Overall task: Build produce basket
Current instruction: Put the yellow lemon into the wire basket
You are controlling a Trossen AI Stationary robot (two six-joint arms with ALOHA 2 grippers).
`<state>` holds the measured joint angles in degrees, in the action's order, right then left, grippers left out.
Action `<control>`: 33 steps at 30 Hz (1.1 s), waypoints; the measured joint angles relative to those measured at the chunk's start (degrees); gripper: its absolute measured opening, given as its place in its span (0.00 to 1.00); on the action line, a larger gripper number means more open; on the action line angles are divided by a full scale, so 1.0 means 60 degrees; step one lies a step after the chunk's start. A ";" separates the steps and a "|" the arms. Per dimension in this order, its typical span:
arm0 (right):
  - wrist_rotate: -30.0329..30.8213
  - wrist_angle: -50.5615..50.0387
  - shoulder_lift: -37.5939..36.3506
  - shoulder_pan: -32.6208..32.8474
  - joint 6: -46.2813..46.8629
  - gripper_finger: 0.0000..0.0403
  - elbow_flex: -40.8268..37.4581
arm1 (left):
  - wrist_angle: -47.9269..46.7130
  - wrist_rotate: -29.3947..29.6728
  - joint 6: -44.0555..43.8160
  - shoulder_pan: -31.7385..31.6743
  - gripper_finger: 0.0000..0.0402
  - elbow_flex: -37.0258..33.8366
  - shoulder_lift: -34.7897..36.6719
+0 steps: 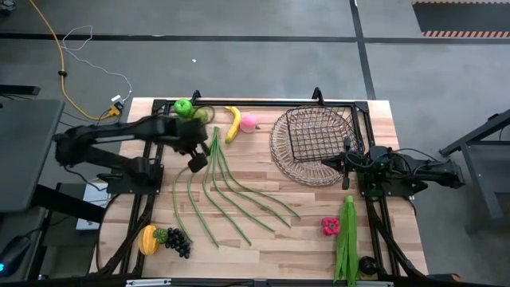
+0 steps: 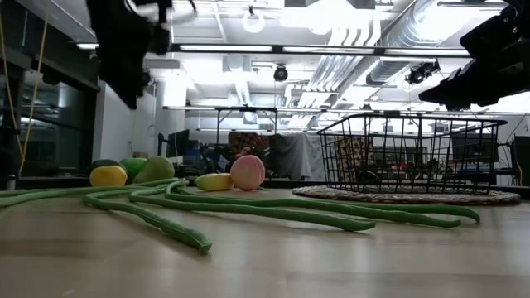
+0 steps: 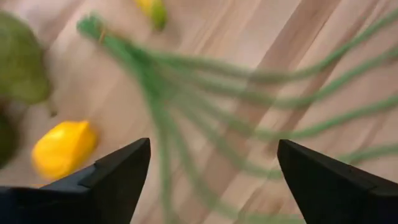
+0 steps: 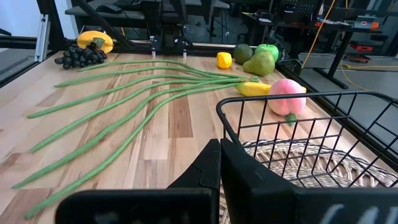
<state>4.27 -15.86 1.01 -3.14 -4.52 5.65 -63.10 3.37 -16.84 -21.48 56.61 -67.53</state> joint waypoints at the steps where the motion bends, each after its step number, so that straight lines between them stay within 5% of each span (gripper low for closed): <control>1: 0.0004 0.0000 0.0000 0.0001 -0.0002 0.00 0.0000 | -0.0291 -0.0017 0.0508 -0.0213 0.87 0.0119 -0.0354; 9: 0.0001 -0.0004 0.0001 0.0000 -0.0001 0.00 0.0000 | -0.0925 0.1386 0.4614 -0.1441 0.87 0.0329 -0.2280; 17: 0.0003 -0.0004 -0.0001 0.0004 0.0000 0.00 0.0000 | -0.0366 0.2357 0.7672 -0.2402 0.87 0.0329 -0.2838; 25: 0.0000 -0.0007 0.0000 0.0001 -0.0002 0.00 0.0000 | -0.0169 0.2288 0.9488 -0.3449 0.87 -0.0254 -0.3005; 33: 0.0004 -0.0007 0.0000 0.0001 0.0000 0.00 0.0000 | 0.0594 0.1753 0.9808 -0.3822 0.87 -0.0858 -0.2997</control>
<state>4.29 -15.90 1.01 -3.13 -4.52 5.65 -59.54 13.89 42.01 -44.41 51.46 -85.52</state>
